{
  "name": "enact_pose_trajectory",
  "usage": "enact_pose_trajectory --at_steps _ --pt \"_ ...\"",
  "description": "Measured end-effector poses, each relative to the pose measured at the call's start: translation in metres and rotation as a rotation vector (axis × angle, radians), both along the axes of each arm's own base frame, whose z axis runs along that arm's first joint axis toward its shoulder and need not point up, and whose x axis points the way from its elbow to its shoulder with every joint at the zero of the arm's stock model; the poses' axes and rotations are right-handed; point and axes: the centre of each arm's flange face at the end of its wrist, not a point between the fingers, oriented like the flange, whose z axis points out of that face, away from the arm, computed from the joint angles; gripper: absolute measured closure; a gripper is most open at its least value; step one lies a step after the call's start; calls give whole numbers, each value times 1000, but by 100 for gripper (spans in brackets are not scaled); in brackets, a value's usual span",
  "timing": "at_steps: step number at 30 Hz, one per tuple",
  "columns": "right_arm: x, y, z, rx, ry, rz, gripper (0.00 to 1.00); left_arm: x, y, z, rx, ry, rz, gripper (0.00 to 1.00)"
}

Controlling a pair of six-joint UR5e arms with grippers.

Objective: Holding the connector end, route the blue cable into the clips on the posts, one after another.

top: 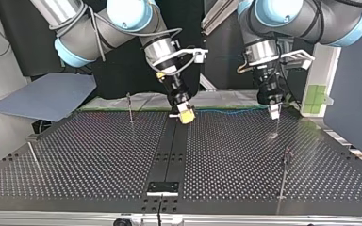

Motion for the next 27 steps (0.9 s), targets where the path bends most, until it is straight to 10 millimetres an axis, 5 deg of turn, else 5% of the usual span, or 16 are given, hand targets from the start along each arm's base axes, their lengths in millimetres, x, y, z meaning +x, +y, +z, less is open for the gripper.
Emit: enact_pose_trajectory --at_steps 18,27 --pt "29 2 26 -2 -11 38 100 35 45 61 -1 -67 74 100" --pt "41 -6 25 9 -13 54 100 44 48 65 9 -72 57 100"
